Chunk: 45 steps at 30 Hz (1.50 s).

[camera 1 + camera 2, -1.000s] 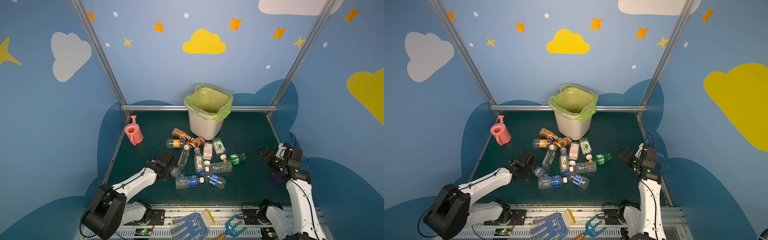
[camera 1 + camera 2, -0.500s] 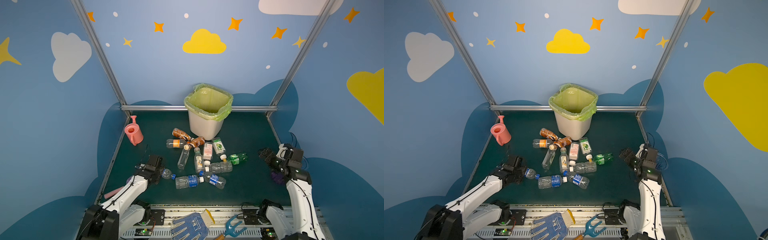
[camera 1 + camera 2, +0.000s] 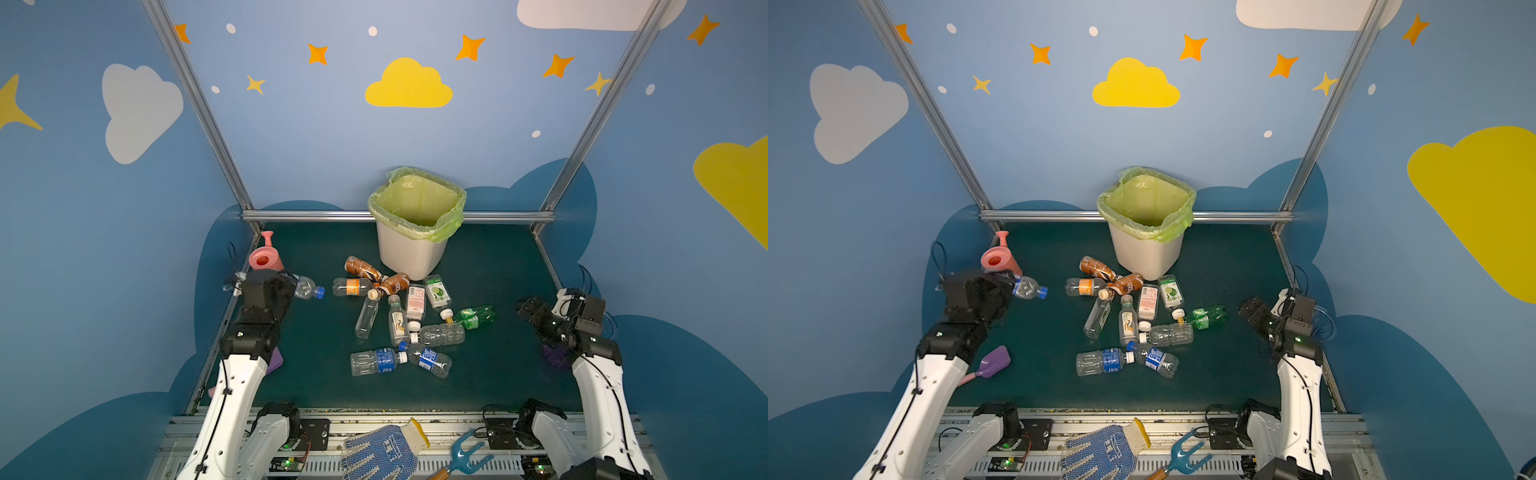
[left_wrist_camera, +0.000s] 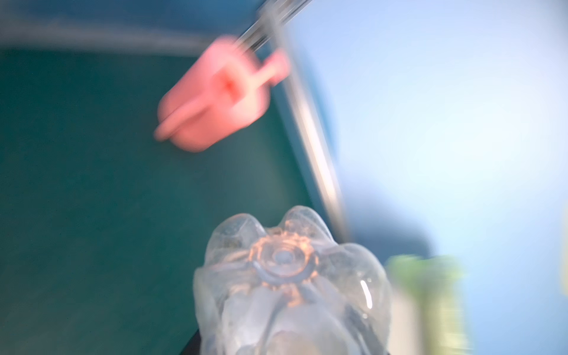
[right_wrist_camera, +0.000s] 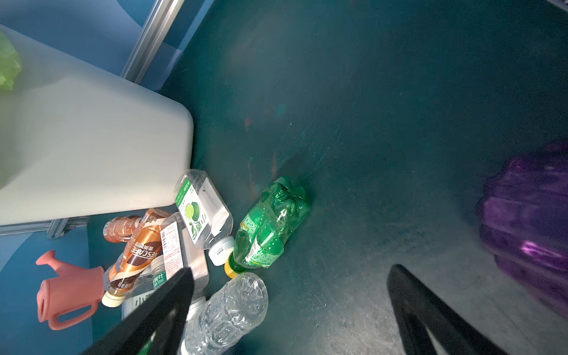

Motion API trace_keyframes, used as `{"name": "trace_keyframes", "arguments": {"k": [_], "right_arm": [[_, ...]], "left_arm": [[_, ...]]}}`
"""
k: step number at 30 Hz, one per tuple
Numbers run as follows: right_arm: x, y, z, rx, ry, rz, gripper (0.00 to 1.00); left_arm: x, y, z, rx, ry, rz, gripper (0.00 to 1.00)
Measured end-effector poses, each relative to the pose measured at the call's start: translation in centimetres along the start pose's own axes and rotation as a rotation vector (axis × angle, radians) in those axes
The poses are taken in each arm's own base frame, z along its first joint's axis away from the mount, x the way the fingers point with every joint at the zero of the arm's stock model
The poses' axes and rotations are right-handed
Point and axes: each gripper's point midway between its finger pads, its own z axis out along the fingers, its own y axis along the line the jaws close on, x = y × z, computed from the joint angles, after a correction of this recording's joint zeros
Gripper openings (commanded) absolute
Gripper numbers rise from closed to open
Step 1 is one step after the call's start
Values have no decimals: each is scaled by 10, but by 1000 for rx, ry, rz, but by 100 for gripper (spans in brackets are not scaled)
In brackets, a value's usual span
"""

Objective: Throw the plastic bottles in the bin
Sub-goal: 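Lift the bottle with the left gripper over the bin and open it, then lower the left gripper while the right gripper reaches for the green soda bottle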

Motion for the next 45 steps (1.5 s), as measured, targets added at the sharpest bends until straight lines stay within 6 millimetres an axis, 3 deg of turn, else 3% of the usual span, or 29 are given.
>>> {"name": "trace_keyframes", "arguments": {"k": [2,4,7,9,12,13,15,17,19,21,27,30,32,35,38,41,45], "right_arm": [[0,1,-1,-3,-1,0,98],[-1,1,-2,-9,-7,-1,98],[-3,4,-7,-21,-28,-5,98],[-4,7,-11,-33,-41,-6,98],[-5,12,-12,-59,-46,-6,98],[-5,13,-12,-65,-42,-3,98],[-3,13,-10,-71,-30,1,98],[-2,14,-10,-74,-24,1,98],[-2,14,-11,-75,-24,1,98],[-1,14,-12,-78,-24,2,98],[0,14,-14,-79,-24,12,98],[3,13,-14,-76,-19,26,98],[7,10,-11,-74,-5,42,98],[22,2,-2,-68,47,84,98],[39,-3,10,-65,119,132,98],[56,-1,21,-65,183,155,98],[77,8,36,-73,259,158,98]], "left_arm": [[-33,-72,-9,147,-54,30,48],[-52,-132,-14,283,-73,56,47],[-52,-207,-12,441,-62,119,48],[-22,-251,-2,520,-3,193,51],[55,-306,28,603,161,300,55],[82,-320,41,615,214,334,59],[128,-336,65,619,286,404,82],[165,-338,82,596,322,484,99],[183,-339,83,588,325,554,100],[183,-347,69,610,302,596,100],[112,-373,-12,705,146,627,100],[84,-367,-44,726,91,623,100],[78,-357,-52,724,73,627,100],[85,-334,-43,687,86,646,100],[102,-294,-18,604,130,681,100],[110,-242,9,489,172,706,100],[95,-166,26,341,184,692,100]]}}
